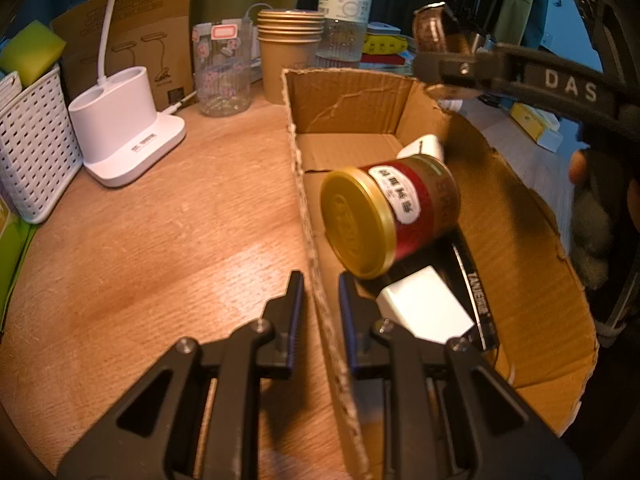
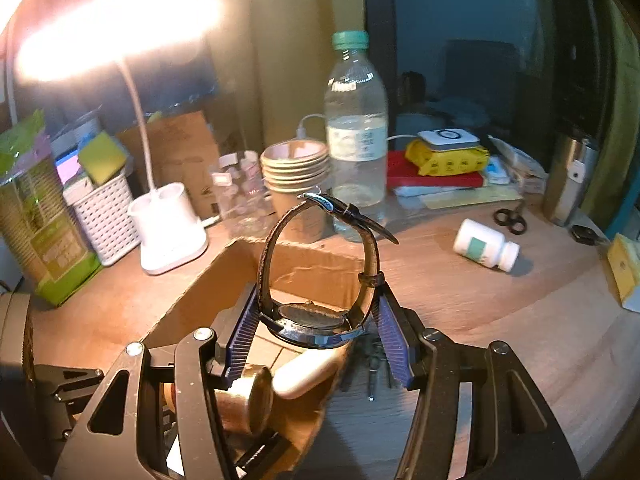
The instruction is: Organize rigid objects
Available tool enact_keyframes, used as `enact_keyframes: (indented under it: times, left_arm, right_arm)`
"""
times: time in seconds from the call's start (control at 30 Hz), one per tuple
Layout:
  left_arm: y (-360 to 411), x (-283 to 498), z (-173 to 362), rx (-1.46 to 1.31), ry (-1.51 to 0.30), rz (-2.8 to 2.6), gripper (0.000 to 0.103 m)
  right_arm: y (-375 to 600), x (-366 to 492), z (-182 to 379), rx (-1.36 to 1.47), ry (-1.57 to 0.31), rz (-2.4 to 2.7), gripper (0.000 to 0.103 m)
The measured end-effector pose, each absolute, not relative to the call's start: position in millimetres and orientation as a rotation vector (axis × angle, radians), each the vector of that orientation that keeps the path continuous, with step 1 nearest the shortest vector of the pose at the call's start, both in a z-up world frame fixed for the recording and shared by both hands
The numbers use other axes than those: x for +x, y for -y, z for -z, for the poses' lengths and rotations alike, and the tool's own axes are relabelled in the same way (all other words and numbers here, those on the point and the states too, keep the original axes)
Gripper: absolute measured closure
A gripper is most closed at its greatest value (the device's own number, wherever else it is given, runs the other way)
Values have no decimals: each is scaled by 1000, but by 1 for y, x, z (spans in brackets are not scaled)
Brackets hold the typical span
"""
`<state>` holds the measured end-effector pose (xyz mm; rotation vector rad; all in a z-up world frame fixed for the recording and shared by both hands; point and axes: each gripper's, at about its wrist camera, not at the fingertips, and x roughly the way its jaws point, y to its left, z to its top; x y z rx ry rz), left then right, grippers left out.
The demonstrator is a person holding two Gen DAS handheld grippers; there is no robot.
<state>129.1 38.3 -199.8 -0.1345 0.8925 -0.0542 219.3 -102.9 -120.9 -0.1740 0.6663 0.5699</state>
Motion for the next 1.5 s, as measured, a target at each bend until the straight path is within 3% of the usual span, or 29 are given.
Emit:
enact_keyframes:
  times: [0.77,1.1,1.17,1.5]
  left_arm:
    - [-38,129,200,-135,-892,54,84]
    - [-40,130,200,-135,-892,53,84]
    - [-40,130,200,-135,-892,54,84]
    - [-41,134,204,-134,-893,52,84]
  right_arm:
    - [62,212,150,-392,-810,-643,42]
    - [64,212,150,-373,-819,-658,41]
    - [65,212,148,-361,-812,-668,35]
    - [78,211,139,-324,-779,-647,35]
